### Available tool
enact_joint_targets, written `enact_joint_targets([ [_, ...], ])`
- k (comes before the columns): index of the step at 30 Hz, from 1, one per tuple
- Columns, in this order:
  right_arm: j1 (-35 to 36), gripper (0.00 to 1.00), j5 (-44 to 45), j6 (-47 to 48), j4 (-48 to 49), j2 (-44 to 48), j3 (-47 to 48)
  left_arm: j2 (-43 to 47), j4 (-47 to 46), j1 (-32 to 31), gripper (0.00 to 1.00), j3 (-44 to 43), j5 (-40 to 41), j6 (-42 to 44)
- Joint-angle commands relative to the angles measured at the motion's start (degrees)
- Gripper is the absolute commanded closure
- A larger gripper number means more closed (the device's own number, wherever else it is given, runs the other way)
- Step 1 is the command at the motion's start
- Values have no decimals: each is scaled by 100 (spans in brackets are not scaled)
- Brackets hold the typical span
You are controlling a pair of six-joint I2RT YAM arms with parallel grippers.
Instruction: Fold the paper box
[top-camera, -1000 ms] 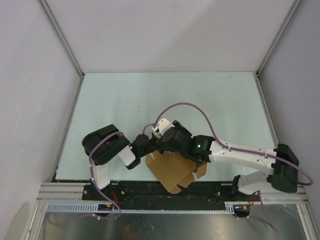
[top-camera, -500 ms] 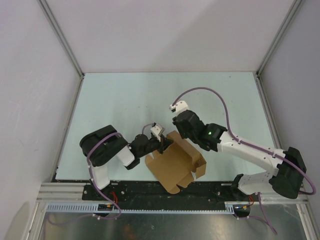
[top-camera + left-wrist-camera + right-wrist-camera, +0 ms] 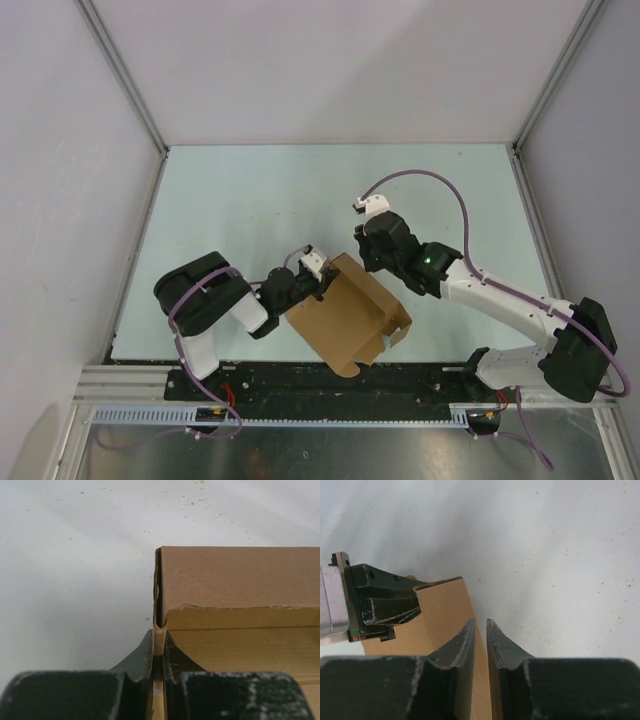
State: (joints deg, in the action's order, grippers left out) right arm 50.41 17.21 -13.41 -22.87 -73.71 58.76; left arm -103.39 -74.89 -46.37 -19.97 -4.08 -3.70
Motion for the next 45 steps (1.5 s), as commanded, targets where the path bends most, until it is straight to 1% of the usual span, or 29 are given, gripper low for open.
enact_joint_targets([
  [1, -163, 82, -411, -338, 424, 68, -102, -49, -2135, -47, 100, -130, 285, 765],
  [3, -163, 83, -578, -338, 573, 59, -207, -102, -2126, -179, 100, -148, 390, 915],
  [4, -163, 84, -700, -355, 600, 33, -233, -119, -2126, -188, 100, -165, 581, 933],
  [7, -163, 89, -877, -390, 644, -38, -286, -120, -2126, -188, 100, -174, 618, 942],
  [9, -146, 90, -930, -426, 696, -47, -356, -102, -2117, -197, 100, -148, 662, 933],
  [15, -137, 92, -1035, -557, 907, -56, -638, -154, -2126, -214, 100, -60, 671, 854],
  [22, -128, 94, -1387, -575, 1153, -178, -849, -269, -2126, -259, 100, -86, 689, 854],
  [25, -102, 94, -1492, -575, 1276, -231, -884, -330, -2126, -285, 97, -86, 724, 836],
  [29, -67, 94, -1493, -584, 1303, -424, -884, -401, -2126, -337, 94, -86, 803, 819],
  [38, 21, 95, -1379, -593, 1277, -600, -893, -427, -2126, -452, 94, -69, 1031, 819],
  [45, 39, 95, -1343, -593, 1268, -618, -884, -427, -2135, -461, 87, -25, 1093, 757],
])
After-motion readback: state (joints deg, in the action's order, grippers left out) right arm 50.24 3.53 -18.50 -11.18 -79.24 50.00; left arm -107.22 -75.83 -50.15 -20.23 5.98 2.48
